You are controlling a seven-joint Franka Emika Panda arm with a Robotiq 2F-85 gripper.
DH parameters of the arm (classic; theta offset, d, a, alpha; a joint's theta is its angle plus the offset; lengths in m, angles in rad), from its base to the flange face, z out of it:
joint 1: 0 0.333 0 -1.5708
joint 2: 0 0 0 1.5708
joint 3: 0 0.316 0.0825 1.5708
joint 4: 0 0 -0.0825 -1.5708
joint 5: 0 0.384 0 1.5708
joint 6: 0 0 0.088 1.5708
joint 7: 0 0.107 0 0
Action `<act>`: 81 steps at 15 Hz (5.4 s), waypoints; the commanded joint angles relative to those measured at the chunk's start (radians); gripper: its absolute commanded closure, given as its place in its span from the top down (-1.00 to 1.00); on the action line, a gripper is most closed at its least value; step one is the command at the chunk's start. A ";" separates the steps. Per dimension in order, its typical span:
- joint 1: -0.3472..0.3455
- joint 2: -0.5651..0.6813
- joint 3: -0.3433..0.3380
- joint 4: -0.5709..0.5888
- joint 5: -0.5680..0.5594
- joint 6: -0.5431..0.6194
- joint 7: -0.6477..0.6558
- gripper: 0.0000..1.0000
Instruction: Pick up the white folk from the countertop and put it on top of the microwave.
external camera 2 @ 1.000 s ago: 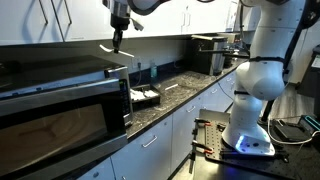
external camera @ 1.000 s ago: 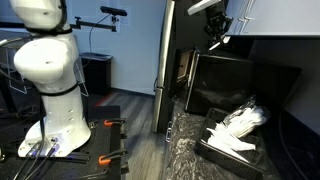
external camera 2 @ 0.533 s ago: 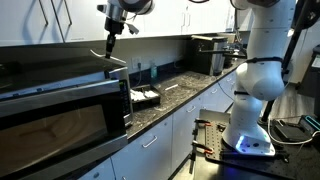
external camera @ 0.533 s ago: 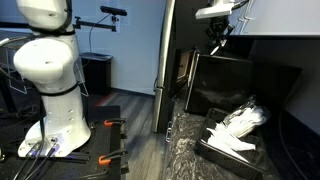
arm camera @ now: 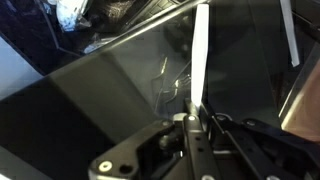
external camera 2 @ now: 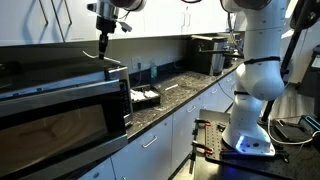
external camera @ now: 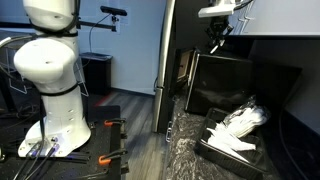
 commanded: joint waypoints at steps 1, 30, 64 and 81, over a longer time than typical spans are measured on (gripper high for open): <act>-0.005 0.075 0.009 0.119 -0.012 -0.094 -0.011 -0.96; 0.020 0.221 0.040 0.280 -0.128 -0.268 -0.001 1.00; 0.055 0.185 0.039 0.263 -0.275 -0.141 0.043 0.06; 0.072 0.055 0.029 0.116 -0.276 -0.195 0.251 -1.00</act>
